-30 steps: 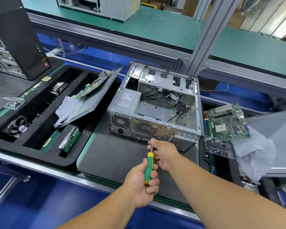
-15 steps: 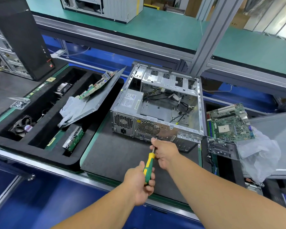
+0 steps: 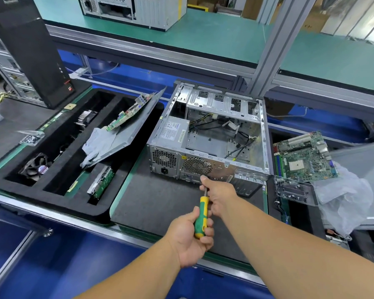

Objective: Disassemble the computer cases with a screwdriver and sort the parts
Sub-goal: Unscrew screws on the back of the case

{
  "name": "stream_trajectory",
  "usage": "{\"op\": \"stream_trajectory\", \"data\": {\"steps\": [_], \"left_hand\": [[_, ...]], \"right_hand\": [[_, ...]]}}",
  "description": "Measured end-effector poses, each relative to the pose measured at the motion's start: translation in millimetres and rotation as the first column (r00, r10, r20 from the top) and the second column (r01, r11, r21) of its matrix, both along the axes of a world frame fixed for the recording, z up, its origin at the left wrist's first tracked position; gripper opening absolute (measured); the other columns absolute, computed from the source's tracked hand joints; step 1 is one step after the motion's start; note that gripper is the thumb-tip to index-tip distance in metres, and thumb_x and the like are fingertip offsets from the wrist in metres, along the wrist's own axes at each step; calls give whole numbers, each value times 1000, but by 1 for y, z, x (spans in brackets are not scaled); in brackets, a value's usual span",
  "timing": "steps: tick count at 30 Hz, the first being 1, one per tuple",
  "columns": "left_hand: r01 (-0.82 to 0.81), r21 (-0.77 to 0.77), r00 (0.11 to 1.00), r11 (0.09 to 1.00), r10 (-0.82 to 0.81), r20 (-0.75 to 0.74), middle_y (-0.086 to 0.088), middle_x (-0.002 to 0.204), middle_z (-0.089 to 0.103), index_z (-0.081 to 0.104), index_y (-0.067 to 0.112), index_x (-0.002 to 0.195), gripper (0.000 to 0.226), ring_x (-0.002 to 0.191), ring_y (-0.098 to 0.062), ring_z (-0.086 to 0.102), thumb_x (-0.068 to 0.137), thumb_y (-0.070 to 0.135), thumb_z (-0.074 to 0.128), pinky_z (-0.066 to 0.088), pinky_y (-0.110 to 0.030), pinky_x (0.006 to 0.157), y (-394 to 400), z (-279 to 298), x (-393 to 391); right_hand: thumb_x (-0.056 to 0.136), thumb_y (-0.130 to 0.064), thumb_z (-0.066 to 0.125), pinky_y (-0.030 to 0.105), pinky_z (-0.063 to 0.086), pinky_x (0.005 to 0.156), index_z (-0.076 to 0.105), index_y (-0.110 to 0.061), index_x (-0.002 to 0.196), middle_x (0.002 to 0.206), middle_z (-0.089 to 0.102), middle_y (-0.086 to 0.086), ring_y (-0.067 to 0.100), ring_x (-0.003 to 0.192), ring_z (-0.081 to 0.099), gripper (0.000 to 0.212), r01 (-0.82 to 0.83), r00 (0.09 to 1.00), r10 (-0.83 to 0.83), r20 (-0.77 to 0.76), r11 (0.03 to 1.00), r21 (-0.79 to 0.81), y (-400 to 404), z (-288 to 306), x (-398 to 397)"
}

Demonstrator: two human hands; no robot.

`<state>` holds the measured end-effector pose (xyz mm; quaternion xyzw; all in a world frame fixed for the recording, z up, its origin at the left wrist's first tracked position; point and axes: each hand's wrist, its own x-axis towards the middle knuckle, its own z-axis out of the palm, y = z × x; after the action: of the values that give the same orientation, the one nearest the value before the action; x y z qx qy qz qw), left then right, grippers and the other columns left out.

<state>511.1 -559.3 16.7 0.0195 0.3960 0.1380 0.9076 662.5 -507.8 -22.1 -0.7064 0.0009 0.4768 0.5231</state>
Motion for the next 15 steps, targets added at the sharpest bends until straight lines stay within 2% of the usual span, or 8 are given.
{"op": "stream_trajectory", "data": {"steps": [2, 4, 6, 7, 9, 10, 12, 15], "left_hand": [[154, 246, 962, 957, -89, -257, -8, 74, 60, 63, 7, 109, 40, 52, -15, 49, 107, 44, 50, 32, -24, 40, 1, 1, 1], [381, 496, 816, 780, -31, -578, -5, 81, 65, 60, 13, 107, 35, 56, -15, 55, 99, 47, 64, 41, -29, 45, -3, -3, 2], [539, 586, 679, 604, 100, -727, -5, 87, 69, 57, 18, 101, 30, 62, -15, 62, 93, 41, 73, 53, -36, 54, -7, -13, 2], [527, 601, 679, 601, 127, -723, -6, 84, 70, 58, 16, 101, 28, 61, -15, 63, 94, 39, 72, 55, -38, 56, -9, -14, 2], [269, 497, 821, 825, 74, -566, -6, 71, 67, 62, 8, 100, 32, 50, -14, 56, 101, 40, 64, 47, -33, 42, -6, -12, 2], [109, 313, 909, 943, 32, -415, -6, 66, 62, 64, 6, 99, 38, 46, -13, 50, 104, 43, 59, 39, -27, 37, -3, -8, 2], [-21, -3, 988, 1000, 20, -151, -4, 63, 54, 64, 8, 93, 47, 43, -11, 40, 106, 51, 48, 26, -21, 33, 0, -2, -2], [52, 29, 980, 998, -45, -192, -2, 60, 50, 63, 11, 88, 57, 42, -11, 34, 107, 59, 39, 20, -19, 35, 4, 0, 0]], "right_hand": [[86, -26, 84, 24, 43, 44, 74, -10, 90, 65, 71, 0, 13, 51, 57, 20, 22, 1000, -22, 1, 1000, 11, 3, -1, 1], [87, -20, 82, 20, 38, 38, 73, -6, 97, 79, 71, 7, 5, 40, 54, 20, 31, 1000, -31, 6, 999, 32, 5, -2, -1], [88, -19, 81, 18, 33, 33, 72, -4, 99, 81, 70, 11, 2, 34, 47, 21, 38, 999, -38, 15, 999, 39, 5, -3, -3], [88, -19, 81, 18, 32, 32, 71, -4, 99, 79, 70, 11, 3, 34, 46, 21, 43, 999, -44, 14, 998, 40, 5, -3, -4], [89, -21, 80, 19, 30, 33, 71, -7, 92, 72, 70, 9, 7, 36, 42, 17, 25, 1000, -25, 0, 999, 43, 2, 1, -4], [92, -22, 77, 19, 28, 33, 70, -8, 89, 68, 70, 8, 8, 37, 39, 16, 2, 1000, -1, -22, 999, 53, -1, 3, -4], [100, -22, 64, 19, 25, 33, 69, -8, 89, 63, 68, 5, 7, 37, 32, 18, -71, 991, 80, -104, 994, 86, -8, 8, -1], [105, -19, 51, 18, 23, 34, 67, -5, 94, 63, 67, 3, 5, 39, 32, 25, -170, 962, 189, -198, 979, 111, -17, 12, -1]]}}
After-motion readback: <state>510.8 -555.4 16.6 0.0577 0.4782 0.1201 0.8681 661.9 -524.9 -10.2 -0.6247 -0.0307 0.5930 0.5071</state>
